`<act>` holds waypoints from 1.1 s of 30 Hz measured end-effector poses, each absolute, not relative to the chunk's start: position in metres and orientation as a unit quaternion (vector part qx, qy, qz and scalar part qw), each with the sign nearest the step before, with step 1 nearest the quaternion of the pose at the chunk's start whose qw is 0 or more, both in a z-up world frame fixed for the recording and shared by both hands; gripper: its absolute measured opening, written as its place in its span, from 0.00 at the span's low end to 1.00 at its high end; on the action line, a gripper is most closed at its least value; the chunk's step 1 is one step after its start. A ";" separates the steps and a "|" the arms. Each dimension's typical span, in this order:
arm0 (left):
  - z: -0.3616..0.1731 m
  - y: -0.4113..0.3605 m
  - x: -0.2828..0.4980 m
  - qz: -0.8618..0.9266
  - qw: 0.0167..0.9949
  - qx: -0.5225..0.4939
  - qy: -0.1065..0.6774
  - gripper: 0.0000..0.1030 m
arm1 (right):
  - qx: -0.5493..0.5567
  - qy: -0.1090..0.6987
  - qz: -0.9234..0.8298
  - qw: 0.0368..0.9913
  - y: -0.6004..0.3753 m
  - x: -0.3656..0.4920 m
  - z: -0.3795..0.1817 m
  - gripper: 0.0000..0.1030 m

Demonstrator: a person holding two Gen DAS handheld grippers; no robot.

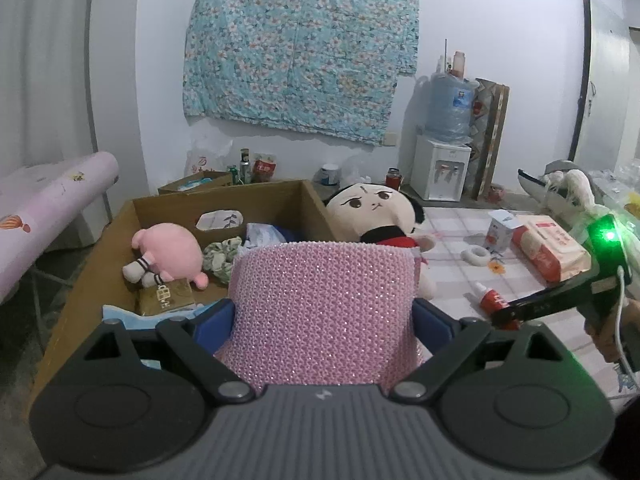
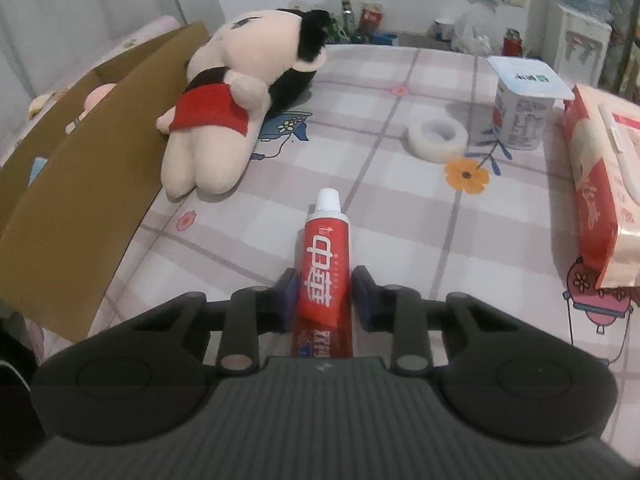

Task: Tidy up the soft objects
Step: 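Carry the pink cloth in the left tool while the right tool grasps the red toothpaste tube, then lower the pink cloth into the box with the left tool while the right tool drops the toothpaste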

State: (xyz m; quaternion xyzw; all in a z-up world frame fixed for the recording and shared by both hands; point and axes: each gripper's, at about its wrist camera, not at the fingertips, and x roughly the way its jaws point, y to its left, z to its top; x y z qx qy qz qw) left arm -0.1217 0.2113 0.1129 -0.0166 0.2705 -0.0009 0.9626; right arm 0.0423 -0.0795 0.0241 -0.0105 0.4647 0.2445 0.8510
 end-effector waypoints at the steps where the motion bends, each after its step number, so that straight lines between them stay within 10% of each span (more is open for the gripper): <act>1: 0.111 0.216 -0.121 -0.001 0.962 -0.020 0.272 0.92 | -0.015 0.465 0.243 0.851 -0.078 0.041 0.024 0.26; 15: 0.118 0.278 -0.074 0.069 0.940 0.027 0.333 0.91 | 0.158 0.428 0.316 0.832 -0.098 0.011 0.073 0.25; 33: 0.029 0.303 -0.022 0.015 0.782 -0.002 0.623 0.96 | 0.145 0.412 0.458 0.775 0.078 0.030 0.143 0.25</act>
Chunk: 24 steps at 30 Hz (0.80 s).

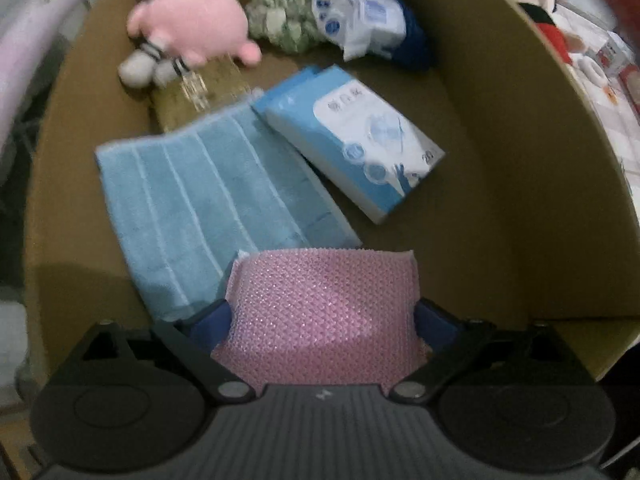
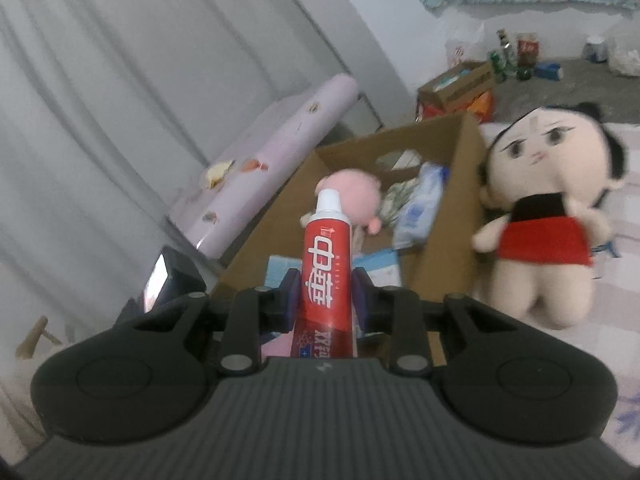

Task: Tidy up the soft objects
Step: 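Lower the pink cloth into the box with the left tool while the right tool drops the toothpaste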

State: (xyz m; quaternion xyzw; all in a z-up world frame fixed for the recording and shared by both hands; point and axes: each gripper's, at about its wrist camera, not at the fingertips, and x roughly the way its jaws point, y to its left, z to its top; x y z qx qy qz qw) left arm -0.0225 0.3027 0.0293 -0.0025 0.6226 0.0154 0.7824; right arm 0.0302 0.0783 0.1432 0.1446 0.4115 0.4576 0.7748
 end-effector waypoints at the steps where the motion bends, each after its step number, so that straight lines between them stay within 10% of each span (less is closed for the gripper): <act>1: 0.033 0.303 -0.025 0.024 0.788 0.010 0.615 0.96 | 0.138 0.420 0.460 0.770 0.089 0.031 0.140 0.25; 24: 0.060 0.318 -0.066 0.067 0.837 -0.005 0.543 0.95 | -0.055 0.533 0.441 0.720 0.220 0.016 0.083 0.26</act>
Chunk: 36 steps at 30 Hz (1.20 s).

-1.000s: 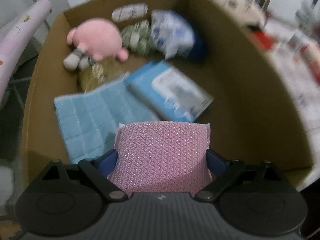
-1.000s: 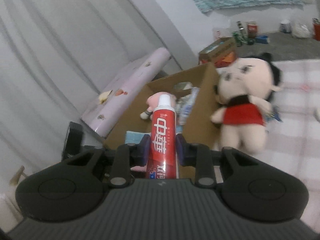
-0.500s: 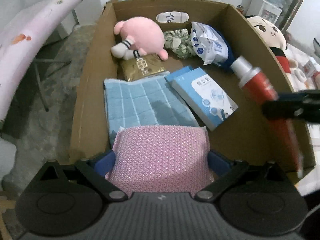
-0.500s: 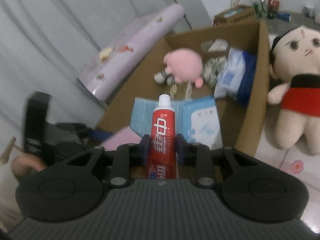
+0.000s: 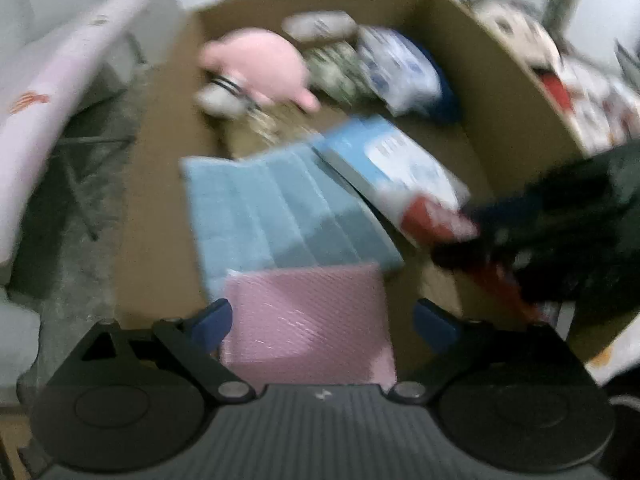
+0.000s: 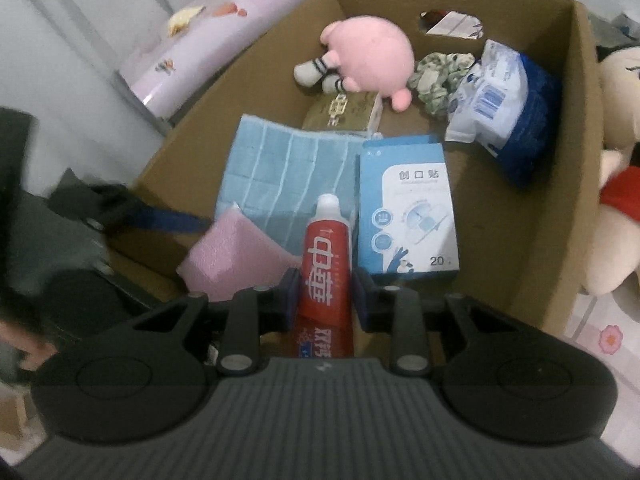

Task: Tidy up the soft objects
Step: 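Lower the pink cloth into the box with the left tool while the right tool drops the toothpaste, then move both open tools back to the bed toward the tape roll and yogurt cup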

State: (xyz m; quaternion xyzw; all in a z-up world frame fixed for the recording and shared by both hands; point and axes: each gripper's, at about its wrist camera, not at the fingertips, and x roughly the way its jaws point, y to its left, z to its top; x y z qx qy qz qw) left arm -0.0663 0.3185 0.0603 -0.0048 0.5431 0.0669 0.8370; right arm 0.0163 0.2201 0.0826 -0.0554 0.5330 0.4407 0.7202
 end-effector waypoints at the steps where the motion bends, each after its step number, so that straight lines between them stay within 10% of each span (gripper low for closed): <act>1: 0.068 0.323 -0.071 0.077 0.845 -0.012 0.530 0.95 | -0.066 0.532 0.444 0.718 0.224 0.015 0.082 0.26; 11: 0.091 0.343 -0.090 0.118 0.866 -0.064 0.481 0.94 | -0.122 0.524 0.441 0.718 0.257 0.011 0.070 0.29; 15: 0.096 0.339 -0.093 0.112 0.870 -0.075 0.474 0.94 | -0.105 0.535 0.440 0.713 0.258 0.016 0.070 0.53; 20: 0.111 0.328 -0.107 0.123 0.875 -0.066 0.463 0.94 | -0.058 0.502 0.451 0.736 0.229 0.011 0.095 0.54; 36: 0.152 0.142 -0.054 -0.058 0.915 0.078 0.391 0.81 | 0.111 0.368 0.223 0.896 -0.103 -0.010 0.096 0.66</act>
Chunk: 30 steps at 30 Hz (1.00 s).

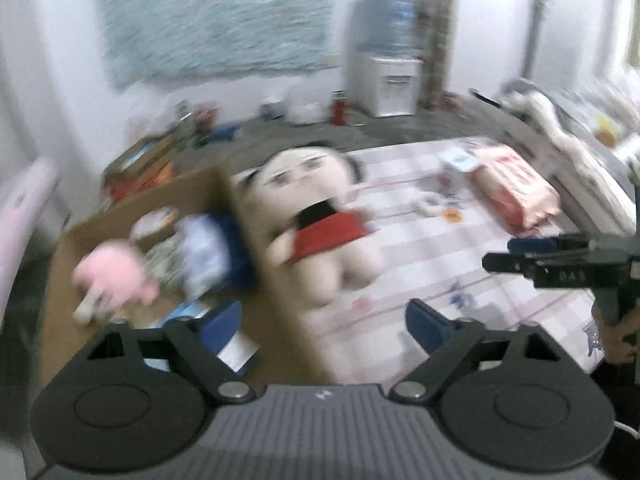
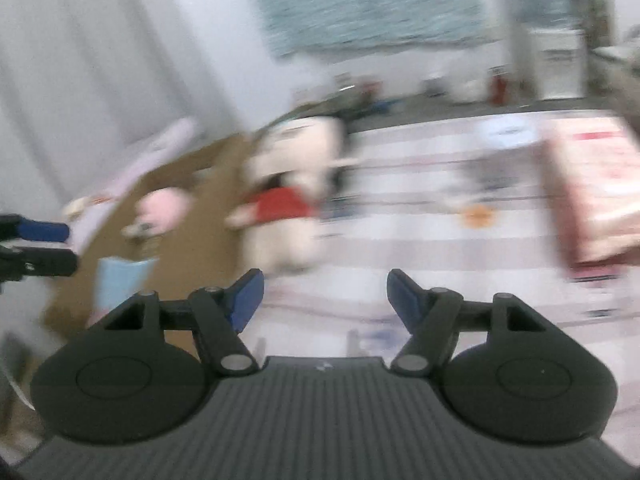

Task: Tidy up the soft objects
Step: 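Move both open tools back to the bed toward the tape roll and yogurt cup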

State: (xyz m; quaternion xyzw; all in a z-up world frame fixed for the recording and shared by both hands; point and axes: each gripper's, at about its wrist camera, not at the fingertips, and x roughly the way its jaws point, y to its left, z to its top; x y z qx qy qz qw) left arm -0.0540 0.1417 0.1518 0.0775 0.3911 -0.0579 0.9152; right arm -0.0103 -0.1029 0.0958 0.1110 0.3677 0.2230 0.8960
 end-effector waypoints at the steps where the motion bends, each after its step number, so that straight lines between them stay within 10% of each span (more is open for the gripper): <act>1: 0.148 0.127 -0.045 -0.069 0.915 0.090 0.388 0.78 | 0.111 0.361 0.206 0.903 -0.118 -0.008 0.093 0.66; 9: 0.097 0.007 0.054 -0.154 0.901 0.133 0.382 0.78 | 0.106 0.321 0.146 0.930 -0.203 0.051 0.094 0.66; 14: 0.041 -0.027 0.120 -0.135 0.903 0.133 0.387 0.60 | 0.085 0.327 0.169 0.926 -0.223 0.126 0.090 0.66; 21: 0.002 -0.033 0.167 -0.142 0.903 0.099 0.394 0.79 | 0.030 0.352 0.175 0.919 -0.200 0.187 0.073 0.66; 30: -0.017 -0.034 0.187 -0.162 0.900 0.112 0.388 0.53 | 0.026 0.368 0.220 0.903 -0.180 0.211 0.062 0.75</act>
